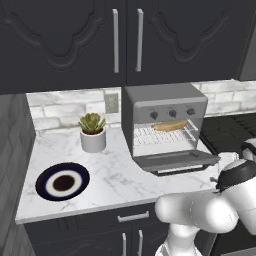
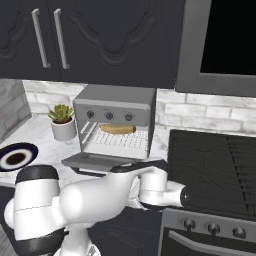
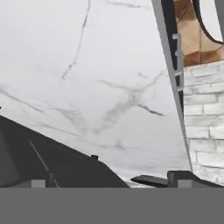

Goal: Pull the toaster oven rack outwards. Pick up the baguette from the plate and place it on the toaster oven rack. Close the toaster oven door fully and set the temperature to the lowest setting.

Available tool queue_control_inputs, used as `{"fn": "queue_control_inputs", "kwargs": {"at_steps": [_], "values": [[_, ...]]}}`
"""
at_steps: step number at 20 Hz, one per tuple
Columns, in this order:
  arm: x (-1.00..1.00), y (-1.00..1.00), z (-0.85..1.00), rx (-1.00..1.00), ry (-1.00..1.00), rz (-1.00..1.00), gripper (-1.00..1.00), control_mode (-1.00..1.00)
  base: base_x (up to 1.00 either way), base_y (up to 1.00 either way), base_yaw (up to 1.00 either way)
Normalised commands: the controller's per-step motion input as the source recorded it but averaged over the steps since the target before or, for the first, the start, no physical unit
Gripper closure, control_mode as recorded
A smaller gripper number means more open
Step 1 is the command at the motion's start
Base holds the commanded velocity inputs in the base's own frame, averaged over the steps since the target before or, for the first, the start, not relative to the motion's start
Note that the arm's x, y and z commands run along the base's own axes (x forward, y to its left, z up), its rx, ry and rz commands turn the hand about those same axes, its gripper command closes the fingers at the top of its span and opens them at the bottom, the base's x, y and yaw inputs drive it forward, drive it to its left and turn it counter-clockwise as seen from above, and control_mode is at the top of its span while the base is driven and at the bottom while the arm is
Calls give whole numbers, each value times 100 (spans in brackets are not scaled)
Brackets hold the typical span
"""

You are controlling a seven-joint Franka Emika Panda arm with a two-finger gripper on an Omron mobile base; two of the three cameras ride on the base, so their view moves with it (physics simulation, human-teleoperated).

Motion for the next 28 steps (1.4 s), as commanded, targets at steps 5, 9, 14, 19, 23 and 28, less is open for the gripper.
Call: {"fn": "queue_control_inputs", "kwargs": {"at_steps": [5, 9, 14, 19, 23, 28], "values": [[11, 93, 55, 0, -22, 0, -100, -100, 0, 0, 0], [25, 96, 44, 0, -27, 0, -100, -100, 0, 0, 0], [53, 94, 41, 0, -24, 0, -100, -100, 0, 0, 0], [75, 94, 39, 0, -15, 5, -100, -100, 0, 0, 0], [86, 73, 36, 0, -5, 10, -100, -100, 0, 0, 0], [82, 66, 30, 0, -3, 10, -100, -100, 0, 0, 0]]}}
